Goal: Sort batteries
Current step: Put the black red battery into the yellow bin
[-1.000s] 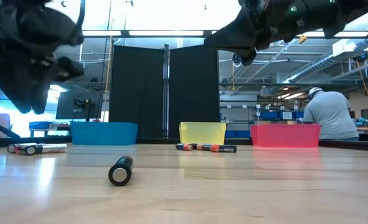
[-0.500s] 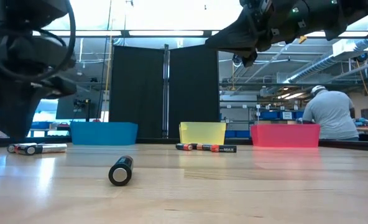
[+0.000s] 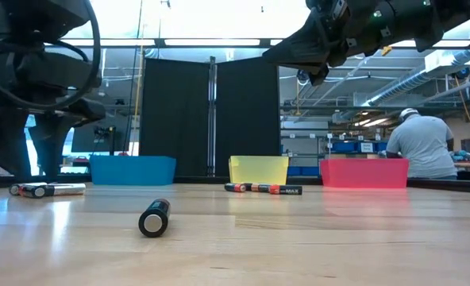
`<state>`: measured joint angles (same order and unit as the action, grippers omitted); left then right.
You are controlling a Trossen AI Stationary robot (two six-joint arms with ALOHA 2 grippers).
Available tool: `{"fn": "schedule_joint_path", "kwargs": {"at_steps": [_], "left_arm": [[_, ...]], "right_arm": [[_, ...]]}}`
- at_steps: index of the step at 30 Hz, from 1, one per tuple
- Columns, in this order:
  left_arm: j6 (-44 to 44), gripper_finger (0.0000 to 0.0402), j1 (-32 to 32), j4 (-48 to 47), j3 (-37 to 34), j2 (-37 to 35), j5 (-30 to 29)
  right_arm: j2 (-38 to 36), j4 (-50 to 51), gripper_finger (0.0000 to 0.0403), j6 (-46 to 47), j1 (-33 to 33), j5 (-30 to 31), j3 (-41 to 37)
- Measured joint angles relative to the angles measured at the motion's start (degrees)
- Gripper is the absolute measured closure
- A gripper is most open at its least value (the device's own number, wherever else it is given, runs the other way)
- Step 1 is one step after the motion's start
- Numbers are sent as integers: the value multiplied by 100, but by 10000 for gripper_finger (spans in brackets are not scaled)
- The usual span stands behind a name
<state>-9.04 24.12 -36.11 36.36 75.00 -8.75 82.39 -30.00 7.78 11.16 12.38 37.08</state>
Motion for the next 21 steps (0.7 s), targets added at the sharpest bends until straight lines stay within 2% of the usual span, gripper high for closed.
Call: {"fn": "schedule_joint_path", "kwargs": {"at_steps": [8,21], "left_arm": [[0,257,0,358,-296,2,56],[-2,257,0,442,-297,168,73]], "right_arm": [[0,4,390,-29,0,0,0],[0,6,389,-44,-2,-1,0]]}}
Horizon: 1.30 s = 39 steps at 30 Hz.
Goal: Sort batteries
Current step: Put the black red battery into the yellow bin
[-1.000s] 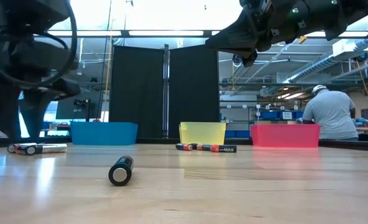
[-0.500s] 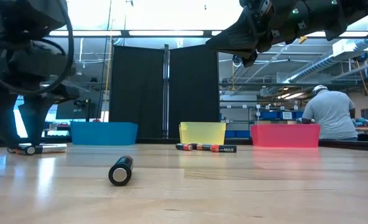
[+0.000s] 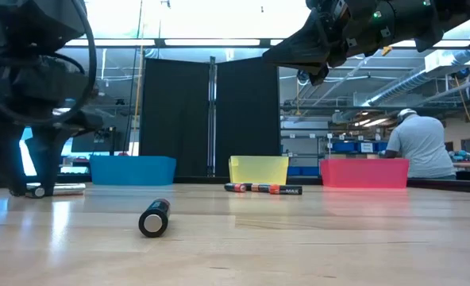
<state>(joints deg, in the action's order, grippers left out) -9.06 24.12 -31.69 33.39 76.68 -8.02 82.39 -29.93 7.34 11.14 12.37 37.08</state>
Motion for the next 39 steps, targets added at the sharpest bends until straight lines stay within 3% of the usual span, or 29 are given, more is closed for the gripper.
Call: {"fn": "schedule_joint_path", "kwargs": {"at_steps": [7,16,27,34,39], "left_arm": [[-7,281,0,103,54,404,156],[-40,357,151,2,239,415,286],[-796,356,261,385,543,437,574],[-965,309,254,526,564,439,546],[-1013,298,254,525,564,444,513]], "right_arm": [[0,4,381,1,0,-1,0],[0,11,390,-42,4,-1,0],[0,9,389,-65,7,-1,0],[0,4,377,-86,7,-1,0],[0,4,382,-86,7,-3,0]]}}
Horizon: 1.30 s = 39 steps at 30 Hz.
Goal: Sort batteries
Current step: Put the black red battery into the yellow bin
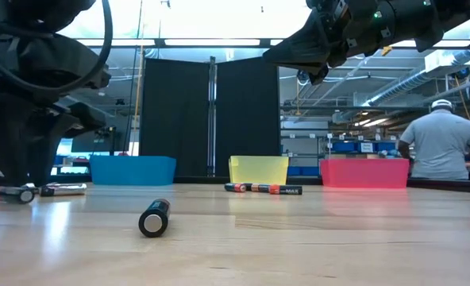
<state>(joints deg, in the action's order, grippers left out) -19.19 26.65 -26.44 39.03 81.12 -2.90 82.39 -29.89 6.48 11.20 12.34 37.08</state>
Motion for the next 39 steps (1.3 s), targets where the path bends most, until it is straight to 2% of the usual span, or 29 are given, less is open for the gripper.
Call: {"fn": "schedule_joint_path", "kwargs": {"at_steps": [5,11,23,30,34,39], "left_arm": [[-74,296,18,-70,2,-2,-4],[-36,295,37,-838,2,-1,-215],[88,294,37,-426,-297,41,-98],[102,294,37,-600,105,25,-86],[95,289,39,-976,292,28,112],[47,261,85,-1583,269,26,96]], "right_arm": [[0,2,388,-2,0,0,0],[0,2,379,-2,2,0,0],[0,7,385,-7,4,-4,2],[0,7,383,-22,4,-4,2],[0,12,386,-20,4,-4,2],[0,42,381,-22,4,-9,2]]}}
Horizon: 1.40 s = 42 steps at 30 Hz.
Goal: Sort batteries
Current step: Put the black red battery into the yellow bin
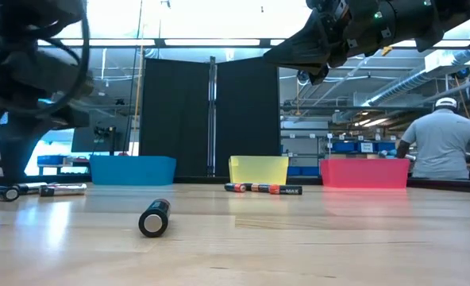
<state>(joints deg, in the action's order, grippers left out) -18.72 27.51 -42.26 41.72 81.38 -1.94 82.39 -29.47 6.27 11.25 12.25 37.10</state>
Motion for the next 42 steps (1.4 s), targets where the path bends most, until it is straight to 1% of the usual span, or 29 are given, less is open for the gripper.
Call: {"fn": "schedule_joint_path", "kwargs": {"at_steps": [7,13,17,20,23,28,32,35,39,42], "left_arm": [[49,221,4,149,-351,-2,-145],[-16,222,4,352,-514,-28,-140],[-200,239,4,339,-512,-24,-81],[-382,261,4,326,-514,-22,-22],[-445,293,9,315,-514,-17,-8],[-560,357,9,303,-489,-17,28],[-696,357,9,167,-299,16,41],[-711,357,-67,195,13,9,113],[-671,357,-393,220,415,15,105],[-378,357,-780,210,785,9,108]], "right_arm": [[-1,2,381,2,6,-9,0],[0,2,382,2,7,-9,0],[-2,2,382,2,8,-9,0],[-1,2,382,2,9,-17,0],[-2,4,382,2,7,-28,0],[-2,4,382,2,8,-33,0],[-2,9,382,-21,7,-33,0],[-2,9,382,-31,7,-33,0],[-2,9,382,-45,7,-34,0],[0,11,382,-121,7,-33,0]]}}
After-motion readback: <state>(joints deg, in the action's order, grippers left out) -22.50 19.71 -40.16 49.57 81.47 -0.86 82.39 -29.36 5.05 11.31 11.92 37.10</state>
